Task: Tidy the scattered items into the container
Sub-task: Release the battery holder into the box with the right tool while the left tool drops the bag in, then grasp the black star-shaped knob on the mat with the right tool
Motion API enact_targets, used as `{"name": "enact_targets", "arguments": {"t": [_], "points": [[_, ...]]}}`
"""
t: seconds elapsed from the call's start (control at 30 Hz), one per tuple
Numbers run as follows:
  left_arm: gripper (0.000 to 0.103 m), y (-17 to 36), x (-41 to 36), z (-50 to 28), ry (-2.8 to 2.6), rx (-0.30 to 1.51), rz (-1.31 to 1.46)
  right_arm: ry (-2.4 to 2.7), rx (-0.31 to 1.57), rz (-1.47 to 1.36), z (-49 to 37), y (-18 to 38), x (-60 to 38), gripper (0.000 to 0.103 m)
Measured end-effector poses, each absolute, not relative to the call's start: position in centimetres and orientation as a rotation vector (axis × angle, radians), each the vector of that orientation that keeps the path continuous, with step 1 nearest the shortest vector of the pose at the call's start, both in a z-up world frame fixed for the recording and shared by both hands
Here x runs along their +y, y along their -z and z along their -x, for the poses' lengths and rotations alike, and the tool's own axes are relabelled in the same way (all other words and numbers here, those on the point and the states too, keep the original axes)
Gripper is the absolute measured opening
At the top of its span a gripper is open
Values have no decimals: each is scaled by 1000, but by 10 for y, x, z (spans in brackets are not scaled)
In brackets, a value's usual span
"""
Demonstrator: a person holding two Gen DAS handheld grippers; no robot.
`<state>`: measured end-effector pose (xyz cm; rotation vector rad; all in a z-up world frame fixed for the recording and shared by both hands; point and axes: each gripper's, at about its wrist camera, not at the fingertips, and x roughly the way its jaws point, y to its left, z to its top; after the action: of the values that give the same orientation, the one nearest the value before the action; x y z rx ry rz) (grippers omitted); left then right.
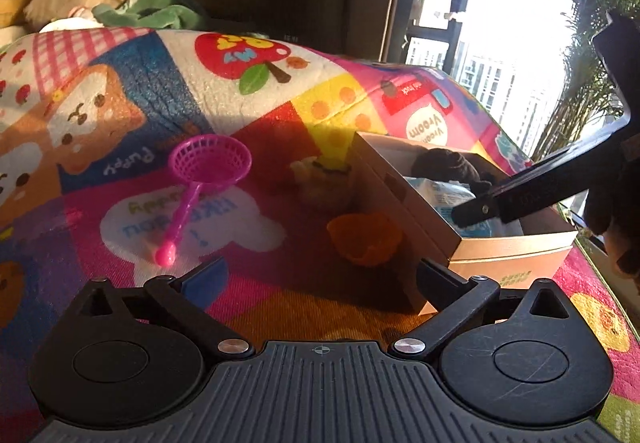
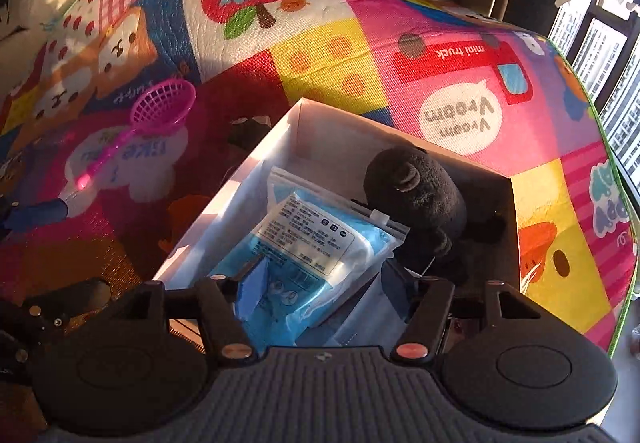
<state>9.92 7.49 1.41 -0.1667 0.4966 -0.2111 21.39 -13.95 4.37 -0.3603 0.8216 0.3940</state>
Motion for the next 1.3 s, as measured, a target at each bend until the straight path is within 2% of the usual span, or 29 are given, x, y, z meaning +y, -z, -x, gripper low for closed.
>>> {"name": "enact_targets", "arguments": {"t": [0.13, 0.2, 0.27, 0.43, 0.63, 0.67, 0.77, 0.93, 1.07, 1.3], "points": [[103, -11, 80, -103, 186, 522, 209, -413, 726, 373, -214, -88, -123, 62], [103, -10, 82, -103, 179, 522, 222, -438, 749, 367, -226, -97, -101, 61], [103, -11, 82, -102, 180, 517, 226, -476, 818, 396, -244, -91, -70, 55], [103, -11, 83, -102, 186, 516, 229, -434, 869, 468, -294, -54, -10, 55], [103, -8, 91, -105, 193, 534, 279, -393, 909, 586, -319, -26, 12, 54], [103, -8, 91, -105, 197, 536, 282, -400, 915, 595, -317, -25, 13, 53], [103, -8, 91, -104, 211, 536, 279, -458, 922, 635, -301, -22, 16, 39], [103, -9, 85, -100, 228, 536, 236, -533, 935, 579, -268, -34, 9, 39], [103, -9, 84, -100, 229, 535, 228, -577, 851, 518, -230, -66, -10, 38], [103, -9, 86, -100, 243, 535, 239, -617, 792, 276, -147, -113, -114, 39]]}}
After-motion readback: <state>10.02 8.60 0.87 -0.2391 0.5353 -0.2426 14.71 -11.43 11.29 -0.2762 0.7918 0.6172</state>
